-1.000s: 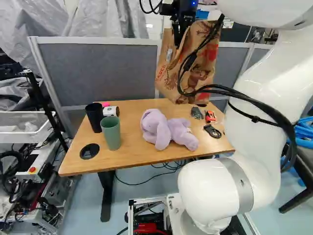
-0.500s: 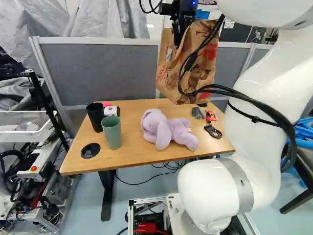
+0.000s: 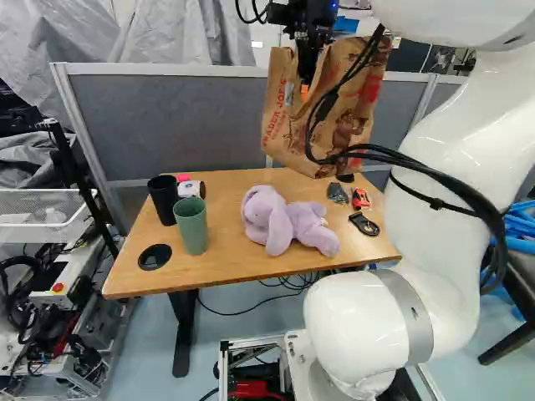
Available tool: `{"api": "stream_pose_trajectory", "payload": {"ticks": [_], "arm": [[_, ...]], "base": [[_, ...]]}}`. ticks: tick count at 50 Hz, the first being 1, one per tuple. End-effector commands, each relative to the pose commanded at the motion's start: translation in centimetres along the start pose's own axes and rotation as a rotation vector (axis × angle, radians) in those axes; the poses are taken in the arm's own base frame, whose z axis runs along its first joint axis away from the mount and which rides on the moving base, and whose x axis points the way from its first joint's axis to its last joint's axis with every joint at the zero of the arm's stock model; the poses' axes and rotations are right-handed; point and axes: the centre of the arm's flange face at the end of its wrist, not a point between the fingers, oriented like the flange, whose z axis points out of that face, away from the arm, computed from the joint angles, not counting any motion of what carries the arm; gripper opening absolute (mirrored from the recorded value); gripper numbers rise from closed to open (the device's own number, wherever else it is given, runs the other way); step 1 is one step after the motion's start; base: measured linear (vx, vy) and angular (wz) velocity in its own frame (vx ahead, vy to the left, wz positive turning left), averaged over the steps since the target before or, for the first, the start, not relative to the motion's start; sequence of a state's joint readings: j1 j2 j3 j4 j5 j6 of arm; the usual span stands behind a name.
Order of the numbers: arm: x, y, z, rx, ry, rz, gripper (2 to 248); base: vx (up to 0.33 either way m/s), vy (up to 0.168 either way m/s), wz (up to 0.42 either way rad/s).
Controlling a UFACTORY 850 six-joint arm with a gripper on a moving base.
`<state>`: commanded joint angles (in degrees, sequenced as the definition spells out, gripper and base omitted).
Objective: Pick up the bag on the ground and place it on the table
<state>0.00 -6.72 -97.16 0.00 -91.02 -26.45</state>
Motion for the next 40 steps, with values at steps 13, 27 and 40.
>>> {"api": "stream_pose_trajectory", "payload": {"ticks": [13,27,40], "arm": [[0.00,0.00,0.00,0.000,0.000,-0.137,21],[0.00,0.00,0.00,0.000,0.000,-0.284,21],[0.00,0.00,0.00,0.000,0.000,-0.420,21]], "base": [[0.000,0.000,0.000],[0.000,0.000,0.000],[0.000,0.000,0.000]]}}
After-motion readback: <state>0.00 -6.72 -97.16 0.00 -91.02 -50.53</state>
